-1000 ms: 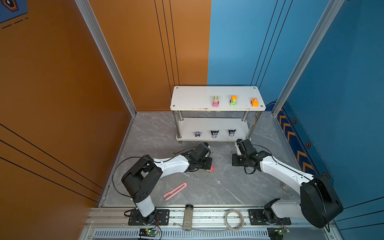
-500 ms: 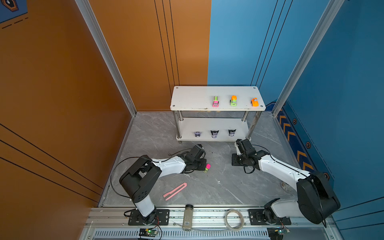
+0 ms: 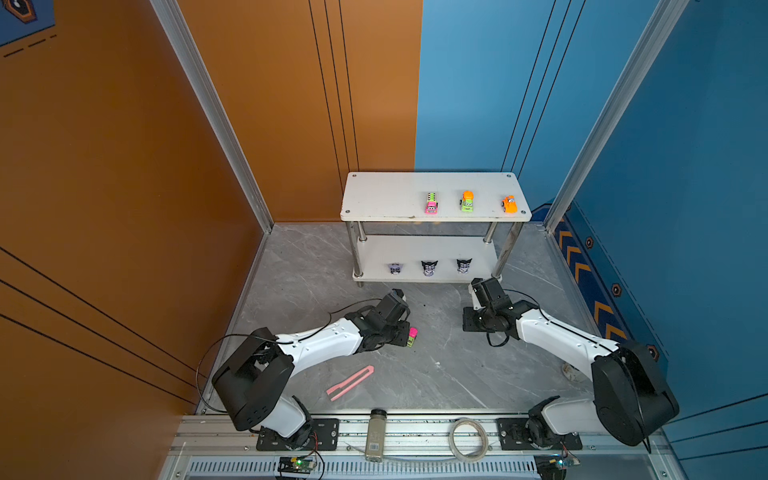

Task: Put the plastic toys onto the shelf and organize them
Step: 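Lower the left gripper over the pink-and-green car and close on it, then lift the pink-and-green car with the left gripper above the top shelf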

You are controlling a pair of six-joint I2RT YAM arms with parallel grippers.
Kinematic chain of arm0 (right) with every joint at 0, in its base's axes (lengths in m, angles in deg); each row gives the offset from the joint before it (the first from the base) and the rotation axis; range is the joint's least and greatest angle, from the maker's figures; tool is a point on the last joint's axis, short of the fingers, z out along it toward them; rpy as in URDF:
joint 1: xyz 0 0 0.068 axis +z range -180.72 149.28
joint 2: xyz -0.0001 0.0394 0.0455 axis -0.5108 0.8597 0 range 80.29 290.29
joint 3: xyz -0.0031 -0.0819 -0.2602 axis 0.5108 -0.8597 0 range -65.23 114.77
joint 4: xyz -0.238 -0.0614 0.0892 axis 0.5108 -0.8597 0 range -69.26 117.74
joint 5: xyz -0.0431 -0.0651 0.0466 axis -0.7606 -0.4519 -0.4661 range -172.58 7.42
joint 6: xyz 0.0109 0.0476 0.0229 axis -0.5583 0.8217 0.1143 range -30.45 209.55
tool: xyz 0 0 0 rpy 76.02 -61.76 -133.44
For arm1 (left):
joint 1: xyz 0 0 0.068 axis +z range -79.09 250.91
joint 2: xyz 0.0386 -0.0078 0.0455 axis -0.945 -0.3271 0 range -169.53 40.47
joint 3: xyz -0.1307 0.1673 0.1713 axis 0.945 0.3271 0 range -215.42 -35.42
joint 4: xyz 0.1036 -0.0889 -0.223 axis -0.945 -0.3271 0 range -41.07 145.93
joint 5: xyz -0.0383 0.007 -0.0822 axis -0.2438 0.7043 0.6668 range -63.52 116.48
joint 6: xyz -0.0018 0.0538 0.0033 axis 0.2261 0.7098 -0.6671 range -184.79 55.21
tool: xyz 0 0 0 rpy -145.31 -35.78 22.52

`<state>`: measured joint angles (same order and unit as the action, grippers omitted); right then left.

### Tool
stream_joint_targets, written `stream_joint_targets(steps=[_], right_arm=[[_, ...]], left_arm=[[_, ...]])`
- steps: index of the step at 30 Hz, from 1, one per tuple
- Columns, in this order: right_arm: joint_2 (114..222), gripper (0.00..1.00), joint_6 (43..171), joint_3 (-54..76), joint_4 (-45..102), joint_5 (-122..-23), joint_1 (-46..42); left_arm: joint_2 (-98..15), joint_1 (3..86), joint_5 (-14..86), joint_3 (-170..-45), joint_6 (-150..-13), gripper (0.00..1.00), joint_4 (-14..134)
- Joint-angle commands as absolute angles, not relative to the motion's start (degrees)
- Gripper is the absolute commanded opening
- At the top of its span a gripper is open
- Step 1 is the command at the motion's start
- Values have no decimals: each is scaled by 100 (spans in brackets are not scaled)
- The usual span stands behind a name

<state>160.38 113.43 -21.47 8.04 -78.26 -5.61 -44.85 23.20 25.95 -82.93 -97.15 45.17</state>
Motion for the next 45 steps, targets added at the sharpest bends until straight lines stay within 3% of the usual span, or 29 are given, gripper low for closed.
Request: stream_joint_targets(steps=[1, 4, 7, 14, 29, 33, 36, 41, 45], right_arm=[[16132, 0, 11405, -2157, 924, -7757, -571], [16168, 0, 11421, -2146, 946, -7692, -573], [16154, 0, 11410, -2153, 927, -7691, -572], [16071, 0, 11350, -2268, 897, -7765, -599], [16040, 0, 11301, -2397, 991, -7704, -687], [16058, 0, 11293, -2410, 1035, -7659, -716], [16080, 0, 11301, -2410, 1048, -7616, -722], [16046, 0, 11304, -2434, 1060, -7614, -733], [16045, 0, 11310, -2486, 1145, -7569, -738]], left_arm=[[-4373, 2097, 2214, -8394, -9519, 50, 4109], [-4486, 1966, 2060, -8402, -9476, 61, 4008], [-4684, 1939, 1948, -8432, -9501, 65, 3968], [-5191, 1798, 1830, -8800, -9414, 66, 4002], [-5992, 1816, 1704, -9405, -9223, 42, 3865], [-6034, 1835, 1725, -9411, -9256, 27, 3866], [-5954, 1862, 1800, -9404, -9314, 21, 3853], [-5456, 2011, 1838, -9827, -9349, 20, 3349], [-4764, 2262, 1280, -10729, -9121, 21, 2307]])
